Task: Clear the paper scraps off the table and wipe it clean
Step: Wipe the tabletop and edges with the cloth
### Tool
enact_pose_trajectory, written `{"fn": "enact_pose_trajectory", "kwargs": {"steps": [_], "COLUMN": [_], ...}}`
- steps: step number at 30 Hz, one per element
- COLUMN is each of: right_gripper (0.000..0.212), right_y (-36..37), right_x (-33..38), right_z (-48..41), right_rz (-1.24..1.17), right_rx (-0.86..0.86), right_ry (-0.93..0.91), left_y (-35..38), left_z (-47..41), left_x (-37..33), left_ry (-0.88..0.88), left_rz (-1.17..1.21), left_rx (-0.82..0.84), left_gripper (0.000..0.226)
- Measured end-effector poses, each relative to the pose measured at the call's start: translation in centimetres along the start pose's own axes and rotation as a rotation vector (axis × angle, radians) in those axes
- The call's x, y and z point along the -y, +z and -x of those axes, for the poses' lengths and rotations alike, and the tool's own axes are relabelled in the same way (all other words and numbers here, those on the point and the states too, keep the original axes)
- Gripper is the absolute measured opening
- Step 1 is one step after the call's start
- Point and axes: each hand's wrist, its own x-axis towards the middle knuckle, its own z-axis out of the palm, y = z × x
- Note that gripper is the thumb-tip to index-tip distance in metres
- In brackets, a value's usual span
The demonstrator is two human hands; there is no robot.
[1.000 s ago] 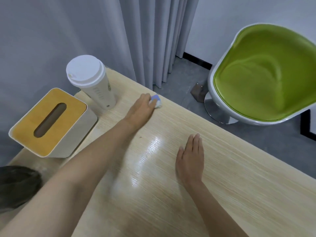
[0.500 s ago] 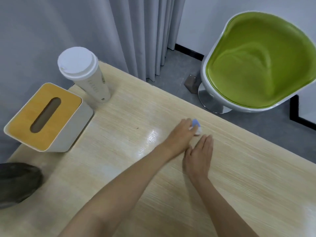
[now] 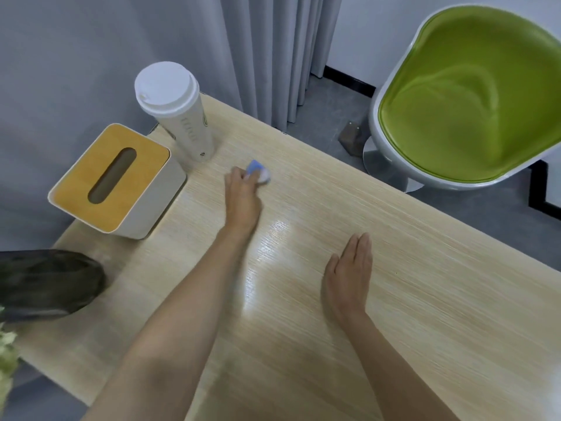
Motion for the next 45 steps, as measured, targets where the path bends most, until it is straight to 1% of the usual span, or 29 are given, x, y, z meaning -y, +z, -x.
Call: {"fn": "enact_pose_trajectory", "kwargs": {"steps": [1,3,5,6,7,8,9,10,11,12,13,15,17,19,20,23,24,26,29,31,33,35,37,41,45], "right_gripper": [0.056,0.056,0.055,0.055,0.055,0.055,0.054,0.054,0.054,0.054,0.053,0.052,0.052,0.052,0.052,0.052,0.052,0.052,0.052,0.052,0.052,0.052,0.053,0.053,0.052], "right_y": [-0.1,-0.3,-0.4,-0.4,-0.5,-0.7,-0.9,-1.1,-1.3,-1.4,-1.6,-1.7,-1.7,-1.4,-1.3,-1.0,-1.0,-0.9,-1.1,-1.3,-1.7,-2.1,-2.1,-1.8,-1.5], "right_x": [-0.4,-1.3,-2.2,-2.6,-3.0,-3.4,-3.7,-3.9,-4.0,-4.1,-4.2,-4.4,-4.8,-5.5,-5.8,-6.6,-6.8,-6.9,-6.7,-6.6,-6.7,-6.8,-6.9,-7.4,-7.7], "right_z": [0.3,0.9,1.8,2.3,2.8,3.2,3.6,3.8,3.9,4.0,4.2,4.5,4.9,5.5,5.8,6.8,7.1,7.7,9.0,10.0,11.0,12.2,13.5,17.0,21.4], "right_rz": [-0.002,-0.012,-0.008,-0.003,0.0,0.004,0.009,0.013,0.007,-0.013,-0.037,-0.076,-0.09,-0.104,-0.116,-0.113,-0.1,-0.089,-0.08,-0.084,-0.102,-0.125,-0.136,-0.15,-0.154], "right_rx": [-0.003,-0.003,-0.011,-0.016,-0.017,-0.013,-0.006,-0.001,0.001,0.002,0.001,-0.008,-0.021,-0.027,-0.026,-0.018,-0.02,-0.017,-0.008,-0.015,-0.008,-0.001,0.007,0.052,0.125], "right_ry": [0.009,0.038,0.065,0.071,0.073,0.068,0.057,0.044,0.034,0.032,0.037,0.041,0.045,0.044,0.043,0.022,0.009,0.001,-0.03,-0.062,-0.078,-0.08,-0.092,-0.13,-0.194], "left_y": [0.8,1.9,2.3,2.1,2.0,1.5,0.5,-0.3,-1.0,-1.9,-2.3,-2.1,-0.9,0.5,1.2,2.2,2.2,2.0,1.4,0.6,-0.6,-1.7,-2.2,-2.6,-4.2], "left_z": [2.1,7.0,11.6,13.3,14.3,14.4,13.5,11.9,9.7,7.1,4.5,0.3,-1.4,-0.7,0.0,2.8,3.7,6.1,9.7,11.1,12.3,13.8,15.1,18.4,23.5], "left_x": [-0.8,-2.6,-4.2,-4.7,-5.1,-5.6,-6.2,-6.5,-6.6,-6.6,-6.0,-4.1,-3.7,-4.9,-5.6,-6.5,-6.5,-6.2,-5.0,-4.6,-4.6,-5.0,-4.7,-3.6,-2.3], "left_ry": [0.03,0.122,0.299,0.388,0.44,0.43,0.288,0.173,0.081,0.037,-0.006,-0.032,-0.102,-0.052,0.006,0.233,0.274,0.324,0.36,0.384,0.392,0.407,0.385,0.278,0.177], "left_rz": [0.034,0.044,0.086,0.099,0.103,0.147,0.255,0.296,0.274,0.217,0.204,0.042,0.015,0.037,0.044,0.068,0.064,0.052,0.028,0.023,0.063,0.084,0.072,0.007,-0.028], "left_rx": [0.044,0.177,0.341,0.441,0.505,0.481,0.399,0.303,0.212,0.161,0.168,0.153,0.159,0.142,0.184,0.39,0.452,0.532,0.588,0.622,0.647,0.672,0.724,0.849,0.906], "left_gripper": [0.031,0.036,0.04,0.04,0.037,0.031,0.022,0.014,0.013,0.017,0.023,0.035,0.038,0.037,0.036,0.034,0.033,0.031,0.038,0.031,0.022,0.021,0.02,0.025,0.021]}}
